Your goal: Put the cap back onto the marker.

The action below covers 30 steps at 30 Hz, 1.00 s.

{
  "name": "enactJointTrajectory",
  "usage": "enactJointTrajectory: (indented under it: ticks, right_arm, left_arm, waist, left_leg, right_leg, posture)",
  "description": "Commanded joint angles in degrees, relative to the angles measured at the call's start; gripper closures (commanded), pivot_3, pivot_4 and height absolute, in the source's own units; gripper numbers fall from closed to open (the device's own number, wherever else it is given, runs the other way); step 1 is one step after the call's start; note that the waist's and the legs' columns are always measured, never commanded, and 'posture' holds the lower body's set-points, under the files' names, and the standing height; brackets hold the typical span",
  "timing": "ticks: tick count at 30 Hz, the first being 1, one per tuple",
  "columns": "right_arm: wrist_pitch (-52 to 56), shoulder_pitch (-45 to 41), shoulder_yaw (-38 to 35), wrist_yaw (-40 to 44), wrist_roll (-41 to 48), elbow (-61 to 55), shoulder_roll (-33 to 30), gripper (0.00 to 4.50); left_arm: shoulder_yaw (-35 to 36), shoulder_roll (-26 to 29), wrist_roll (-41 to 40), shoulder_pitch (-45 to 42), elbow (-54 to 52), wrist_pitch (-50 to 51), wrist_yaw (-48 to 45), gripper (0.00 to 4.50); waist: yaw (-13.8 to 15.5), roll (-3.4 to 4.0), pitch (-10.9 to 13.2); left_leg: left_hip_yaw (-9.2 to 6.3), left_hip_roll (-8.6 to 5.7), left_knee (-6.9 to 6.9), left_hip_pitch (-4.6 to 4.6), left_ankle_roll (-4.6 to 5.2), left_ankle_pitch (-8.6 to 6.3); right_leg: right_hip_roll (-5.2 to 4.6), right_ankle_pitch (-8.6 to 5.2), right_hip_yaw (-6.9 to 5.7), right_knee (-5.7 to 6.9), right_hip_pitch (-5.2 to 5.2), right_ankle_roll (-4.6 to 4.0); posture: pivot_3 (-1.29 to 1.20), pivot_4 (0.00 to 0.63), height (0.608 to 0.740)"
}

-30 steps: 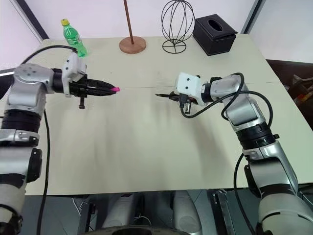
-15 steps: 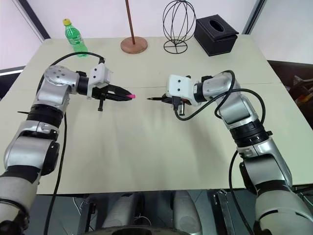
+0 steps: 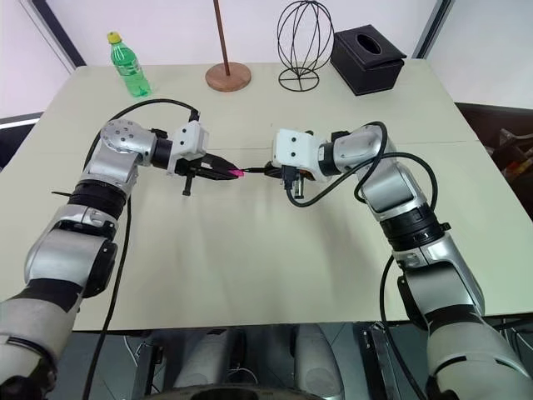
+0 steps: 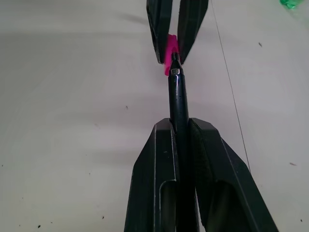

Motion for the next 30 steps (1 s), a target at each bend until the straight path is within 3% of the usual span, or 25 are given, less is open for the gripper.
enactJointTrajectory:
  ticks: [1,14,30]
  right_arm:
    - [-0.21,-1.5,-0.38,-0.4,0.04,-2.08,0.18,4.5]
    - [-0.85,-1.18,-0.65,-0.84,-0.35,-1.08,0.09,4.5]
    - [-1.24,-1.1,-0.34,-1.24,-0.56,-0.11,0.92,4.5]
  left_arm:
    - [0.9,0.74,-0.19,-2.21,-0.5,-0.56,-0.18,3.96]
    - [1.06,3.36,-0.52,-1.33,-2.11,0.36,-2.22,3.96]
    - [1.96,2.14,-1.86,-1.19,-3.93,2.54,-2.08,3.96]
  waist:
    - [-0.05,0.0,0.0]
    - [-0.06,0.0,0.0]
    - [-0.08,0.0,0.0]
  left_leg:
    - [0.0,0.0,0.0,0.0,0.0,0.0]
    - [-0.01,0.0,0.0,0.0,0.0,0.0]
    - [-0.02,0.0,0.02,0.0,0.0,0.0]
  right_leg:
    - [0.0,0.0,0.0,0.0,0.0,0.0]
    - [0.01,0.0,0.0,0.01,0.0,0.0]
    - [0.0,0.0,0.0,0.01,0.01,0.0]
  posture:
    - [0.0,0.15,0.74]
    - [0.0,0.15,0.74]
    - [0.0,0.15,0.74]
